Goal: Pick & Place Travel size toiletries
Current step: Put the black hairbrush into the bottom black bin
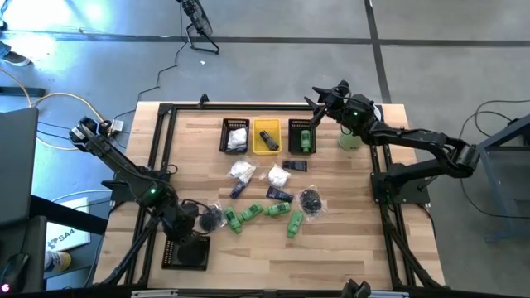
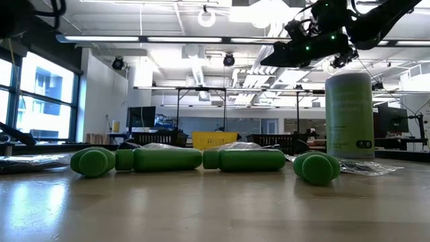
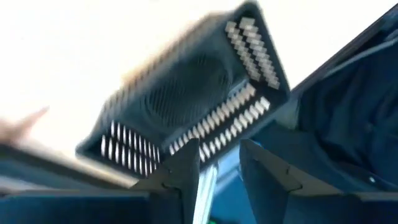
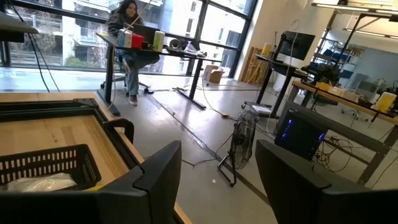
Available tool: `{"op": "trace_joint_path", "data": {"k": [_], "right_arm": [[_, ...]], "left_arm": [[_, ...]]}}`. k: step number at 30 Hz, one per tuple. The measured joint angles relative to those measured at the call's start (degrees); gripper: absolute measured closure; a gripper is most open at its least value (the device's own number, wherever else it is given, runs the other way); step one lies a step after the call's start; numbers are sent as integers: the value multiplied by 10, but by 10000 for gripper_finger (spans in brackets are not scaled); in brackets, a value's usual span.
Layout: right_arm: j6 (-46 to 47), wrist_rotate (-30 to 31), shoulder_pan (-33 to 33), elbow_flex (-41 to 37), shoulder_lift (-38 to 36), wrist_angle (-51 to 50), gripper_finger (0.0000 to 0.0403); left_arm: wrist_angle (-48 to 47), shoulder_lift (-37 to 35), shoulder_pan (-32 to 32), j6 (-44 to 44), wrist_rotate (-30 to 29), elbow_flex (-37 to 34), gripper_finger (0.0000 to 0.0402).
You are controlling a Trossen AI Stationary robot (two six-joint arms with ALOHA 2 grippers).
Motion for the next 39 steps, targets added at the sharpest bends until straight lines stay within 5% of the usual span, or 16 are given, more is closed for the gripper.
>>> {"op": "trace_joint_path", "data": {"k": [8, 25, 39], "right_arm": [[-11, 1, 0, 0, 0, 0, 204], [-15, 2, 0, 0, 0, 0, 204], [-15, 2, 0, 0, 0, -9, 204]], "left_arm": [[-7, -1, 30, 95, -98, 0, 327], [-16, -6, 322, 701, -101, 0, 400], [17, -78, 508, 950, -65, -26, 400]]}}
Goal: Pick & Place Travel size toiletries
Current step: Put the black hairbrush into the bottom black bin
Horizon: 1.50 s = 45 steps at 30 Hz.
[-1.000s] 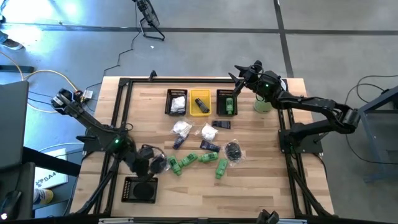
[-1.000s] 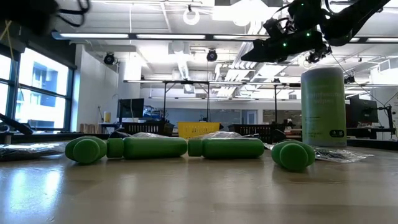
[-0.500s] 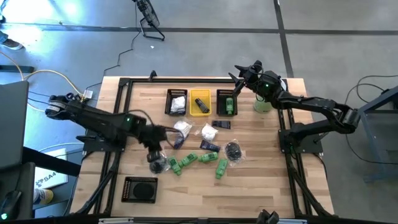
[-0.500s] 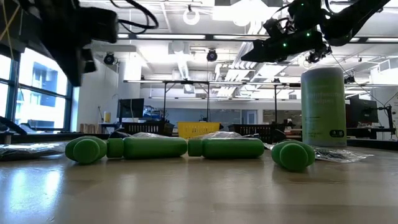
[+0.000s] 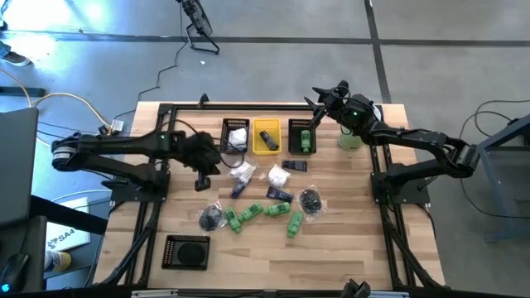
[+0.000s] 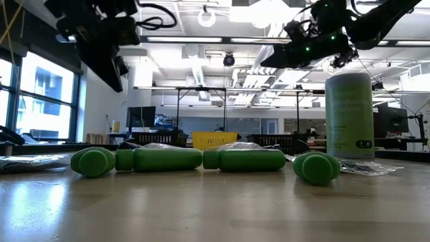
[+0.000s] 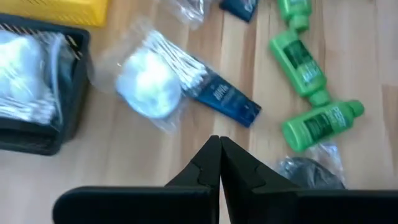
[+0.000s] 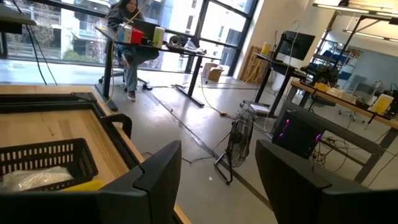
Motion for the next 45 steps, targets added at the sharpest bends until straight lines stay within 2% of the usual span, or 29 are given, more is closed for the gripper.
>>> {"op": "trace_joint_path", "data": {"k": [8, 13, 20, 27, 32, 37, 45], "right_arm": [[0, 0, 0, 0, 0, -9, 204], [0, 0, 0, 0, 0, -9, 204], [15, -1, 8, 0, 0, -12, 204], [50, -1, 31, 0, 0, -13, 204], [47, -4, 60, 0, 0, -13, 204], [46, -4, 82, 0, 0, -13, 204], [46, -5, 92, 0, 0, -16, 204]], "left_arm": [[203, -77, 69, 30, 52, -121, 401], [260, -89, 78, 59, 62, -171, 401], [396, -89, 78, 106, 70, -235, 401], [405, -89, 78, 168, 71, -245, 401], [413, -89, 78, 200, 93, -245, 401], [439, -89, 78, 184, 121, -251, 401], [566, -89, 77, 52, 99, -296, 401]]}}
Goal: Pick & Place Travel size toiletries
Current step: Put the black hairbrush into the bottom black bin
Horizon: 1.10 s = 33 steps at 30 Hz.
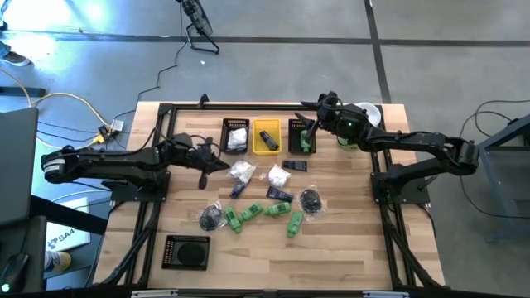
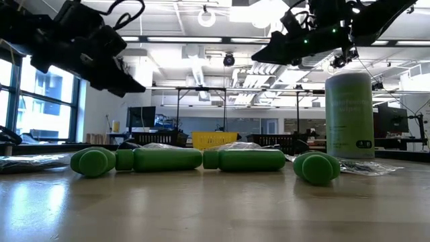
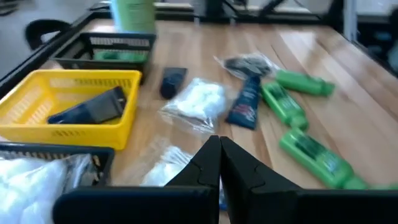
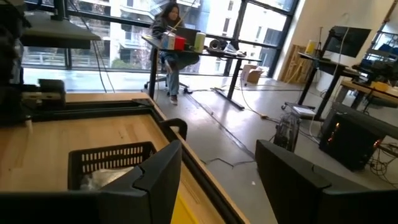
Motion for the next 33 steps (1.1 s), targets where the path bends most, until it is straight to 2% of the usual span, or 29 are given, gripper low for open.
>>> {"op": "trace_joint_path", "data": {"k": [5, 11, 15, 20, 28, 33], "right_arm": [[5, -33, -1, 0, 0, -40, 204], [24, -113, 0, 0, 0, -141, 204], [58, -165, 0, 0, 0, -186, 204], [65, -205, 0, 0, 0, -195, 204], [105, -223, 43, 0, 0, -195, 204], [91, -185, 91, 0, 0, -211, 204]], "left_arm": [[39, 0, 0, -7, -21, 0, 401], [88, 0, 0, 2, -72, 0, 401], [98, 0, 0, 3, -77, 0, 400], [98, 0, 0, 3, -77, 0, 400], [90, 0, 0, 3, -77, 0, 400], [88, 0, 0, 3, -79, 0, 400]]}}
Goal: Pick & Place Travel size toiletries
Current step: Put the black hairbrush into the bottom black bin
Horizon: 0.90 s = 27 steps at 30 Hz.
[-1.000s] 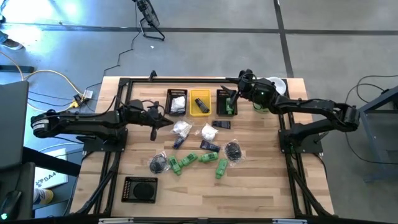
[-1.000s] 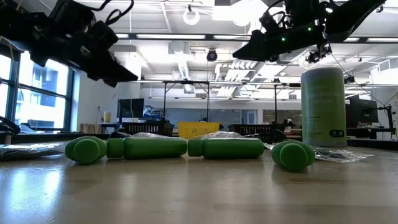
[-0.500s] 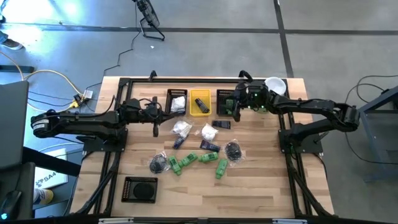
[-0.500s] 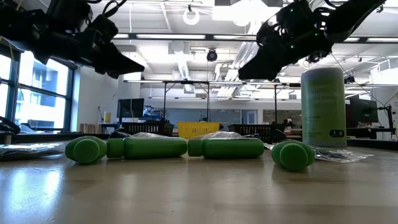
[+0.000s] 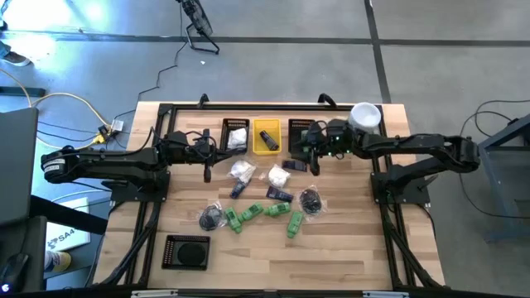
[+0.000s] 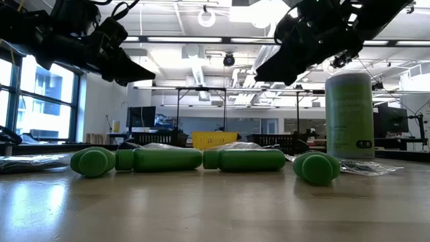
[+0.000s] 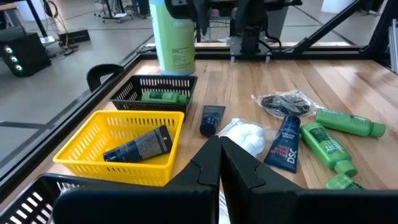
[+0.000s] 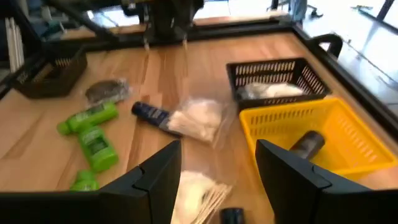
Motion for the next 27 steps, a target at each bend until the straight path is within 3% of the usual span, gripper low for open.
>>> {"op": "trace_joint_path", "data": {"k": [14, 27], "right_arm": [[209, 28, 48, 0, 0, -243, 204], [317, 25, 113, -20, 0, -340, 204]], "left_arm": [[6, 0, 0, 18, -13, 0, 400], [6, 0, 0, 47, -15, 0, 400]]}}
